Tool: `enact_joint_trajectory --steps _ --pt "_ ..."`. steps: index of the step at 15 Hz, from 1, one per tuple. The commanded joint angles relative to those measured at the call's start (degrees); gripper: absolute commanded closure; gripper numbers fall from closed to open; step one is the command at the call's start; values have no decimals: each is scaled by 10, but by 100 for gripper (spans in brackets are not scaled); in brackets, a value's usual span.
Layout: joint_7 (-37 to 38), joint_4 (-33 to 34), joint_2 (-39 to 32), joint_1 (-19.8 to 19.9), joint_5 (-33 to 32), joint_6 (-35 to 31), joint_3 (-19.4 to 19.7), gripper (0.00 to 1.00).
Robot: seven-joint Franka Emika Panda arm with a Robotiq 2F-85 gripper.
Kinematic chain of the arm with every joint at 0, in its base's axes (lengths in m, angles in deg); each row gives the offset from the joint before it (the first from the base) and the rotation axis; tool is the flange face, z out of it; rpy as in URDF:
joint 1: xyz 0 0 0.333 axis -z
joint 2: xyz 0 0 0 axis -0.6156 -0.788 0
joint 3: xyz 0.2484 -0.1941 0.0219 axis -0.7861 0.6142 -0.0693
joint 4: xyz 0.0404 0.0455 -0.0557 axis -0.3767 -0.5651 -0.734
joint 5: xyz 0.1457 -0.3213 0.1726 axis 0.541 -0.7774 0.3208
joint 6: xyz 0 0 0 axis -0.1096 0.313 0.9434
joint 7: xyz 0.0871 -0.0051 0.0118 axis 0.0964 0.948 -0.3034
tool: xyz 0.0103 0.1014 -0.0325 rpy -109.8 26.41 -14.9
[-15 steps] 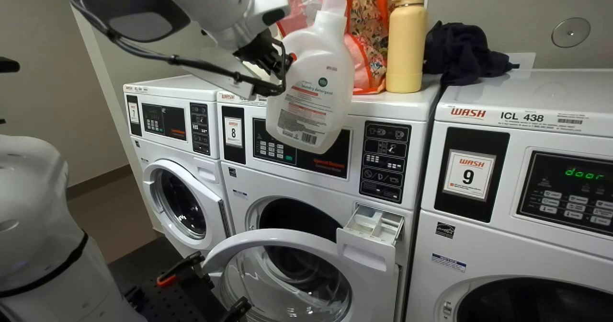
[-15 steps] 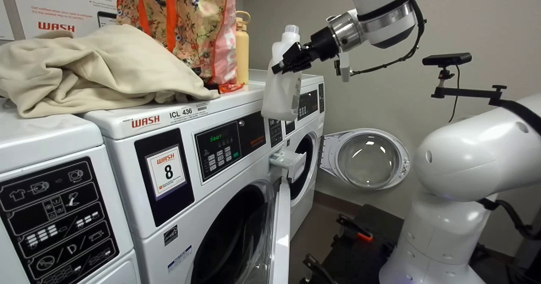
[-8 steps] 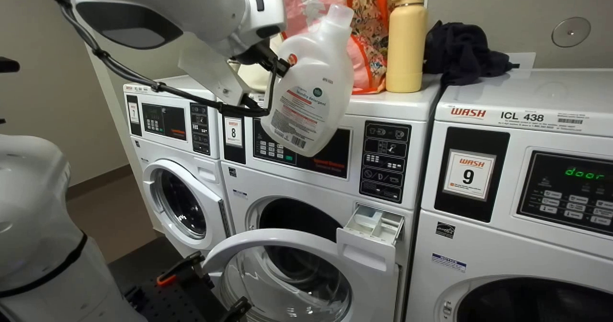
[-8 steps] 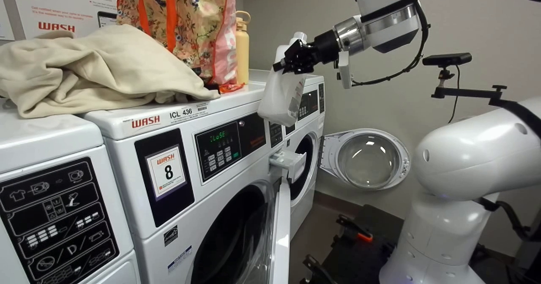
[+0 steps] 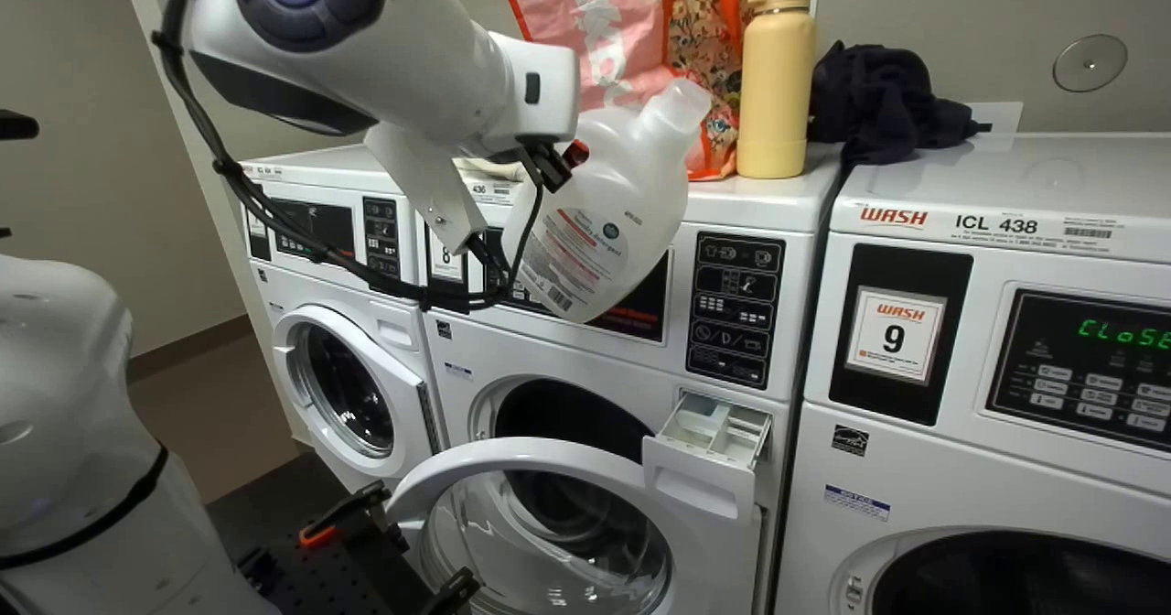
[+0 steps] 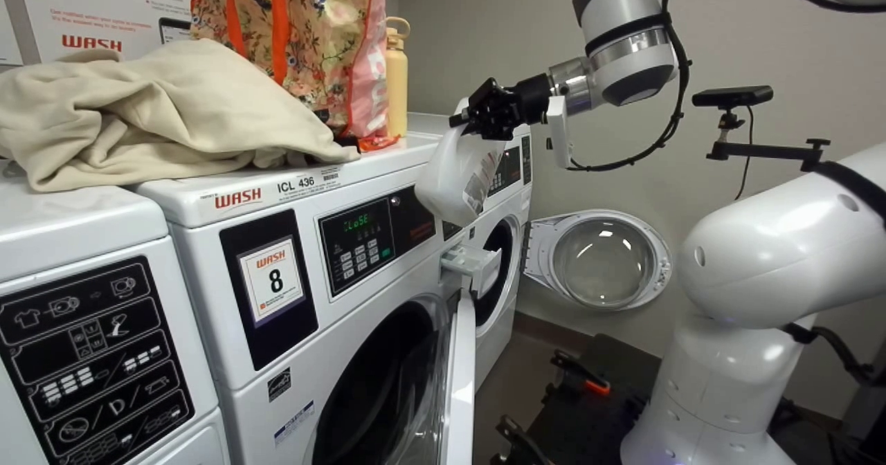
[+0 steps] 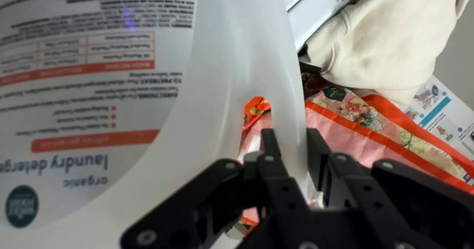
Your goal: Pour fabric softener into the soap chamber
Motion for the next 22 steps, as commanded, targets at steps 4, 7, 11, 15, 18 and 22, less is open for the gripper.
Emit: enact_joint_trajectory --steps 4,7,11,15,18,22 --pt "-50 0 -49 2 120 63 58 94" --pt "-68 0 -88 18 164 136 78 94" --pt "-70 -1 -156 63 154 270 126 94" --pt "-68 -1 -230 104 156 366 149 94" --pt "-68 1 -279 125 159 419 157 94" --pt "-69 23 -347 127 178 483 153 94"
